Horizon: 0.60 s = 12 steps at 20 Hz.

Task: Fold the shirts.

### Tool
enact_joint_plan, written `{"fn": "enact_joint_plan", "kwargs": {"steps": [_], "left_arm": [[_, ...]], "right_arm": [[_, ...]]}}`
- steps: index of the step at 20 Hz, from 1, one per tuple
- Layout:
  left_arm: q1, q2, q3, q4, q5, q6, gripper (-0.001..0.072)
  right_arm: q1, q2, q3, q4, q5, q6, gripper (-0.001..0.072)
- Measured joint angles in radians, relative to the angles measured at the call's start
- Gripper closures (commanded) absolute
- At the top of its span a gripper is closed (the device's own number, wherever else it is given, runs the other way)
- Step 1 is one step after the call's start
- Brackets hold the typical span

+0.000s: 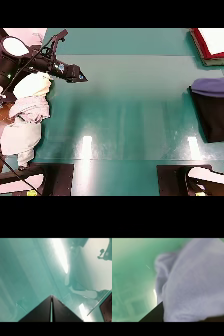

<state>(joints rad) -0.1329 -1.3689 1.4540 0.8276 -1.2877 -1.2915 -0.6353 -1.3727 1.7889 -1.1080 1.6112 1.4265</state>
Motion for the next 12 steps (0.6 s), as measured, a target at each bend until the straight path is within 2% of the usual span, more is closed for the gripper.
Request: {"fn": "enact_joint_plan", "kwargs": {"steps": [1,2,3,4,6,9,12], "left_arm": [[0.000,0.000,0.000,0.001,-0.003,0.004,0.0684],[0.000,0.000,0.000,0.002,-0.006,0.008,0.0684],[0.000,0.000,0.000,0.002,-0.006,0.012,0.0684],[0.000,0.000,0.000,0.002,-0.009,0.018,0.0684],[0.000,0.000,0.000,0.002,-0.014,0.026,0.0684],[0.000,0.000,0.000,0.003,-0.027,0.033,0.0684],[0.000,0.000,0.000,0.003,-0.033,0.034,0.0684]], "right_arm": [[-0.002,0.007,0.001,-0.053,0.037,0.026,0.0689],[-0.003,0.014,-0.002,-0.112,0.070,0.055,0.0525],[-0.004,0.022,-0.012,-0.161,0.102,0.075,0.0241],[-0.004,0.031,-0.029,-0.205,0.128,0.090,0.0015],[-0.005,0.053,-0.087,-0.297,0.167,0.113,-0.0007],[-0.005,0.101,-0.178,-0.398,0.193,0.131,0.0010],[0.004,0.158,-0.239,-0.433,0.190,0.145,0.0025]]}}
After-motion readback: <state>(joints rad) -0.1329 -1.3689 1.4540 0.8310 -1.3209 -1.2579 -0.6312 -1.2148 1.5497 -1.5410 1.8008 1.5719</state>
